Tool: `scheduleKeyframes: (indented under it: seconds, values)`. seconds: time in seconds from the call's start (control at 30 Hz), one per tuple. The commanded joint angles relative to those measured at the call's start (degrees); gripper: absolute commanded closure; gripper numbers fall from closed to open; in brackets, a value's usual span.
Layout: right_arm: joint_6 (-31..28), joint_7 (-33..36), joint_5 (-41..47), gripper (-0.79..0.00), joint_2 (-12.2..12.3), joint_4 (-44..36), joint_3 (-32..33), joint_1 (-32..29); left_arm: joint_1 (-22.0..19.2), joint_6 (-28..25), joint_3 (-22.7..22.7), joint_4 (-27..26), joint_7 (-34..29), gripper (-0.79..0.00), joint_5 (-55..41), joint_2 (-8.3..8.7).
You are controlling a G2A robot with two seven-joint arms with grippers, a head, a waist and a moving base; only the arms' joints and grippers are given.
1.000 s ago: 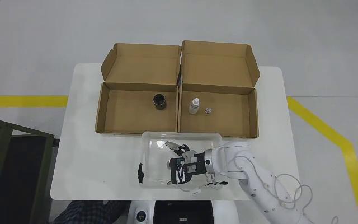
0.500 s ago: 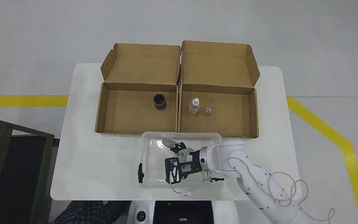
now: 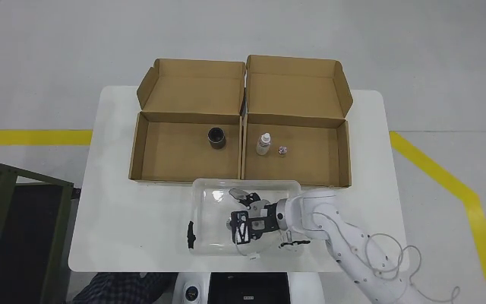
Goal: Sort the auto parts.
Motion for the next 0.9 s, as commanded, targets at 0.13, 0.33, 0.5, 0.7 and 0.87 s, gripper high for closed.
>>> scheduleKeyframes:
  seconds: [0.13,0.33,0.5,0.7,0.87]
  values:
    - [-0.65,-0.04,-0.68,-0.705,0.3,0.69,-0.54,-0.2,0.0,0.0,0.0,0.0,0.0,-0.785,0.0,0.0]
    - [0.27,-0.72,-1.81,-0.699,0.43,2.23,-1.31,-0.13,0.0,0.0,0.0,0.0,0.0,-0.785,0.0,0.0]
    - [0.91,-1.44,-3.12,-0.69,0.4,3.57,-2.46,0.41,0.0,0.0,0.0,0.0,0.0,-0.785,0.0,0.0]
    - [1.94,-3.0,-4.09,-0.554,0.3,4.97,-3.76,0.99,0.0,0.0,0.0,0.0,0.0,-0.785,0.0,0.0]
    - [2.58,-3.98,-4.84,-0.363,0.11,6.1,-4.95,1.83,0.0,0.0,0.0,0.0,0.0,-0.785,0.0,0.0]
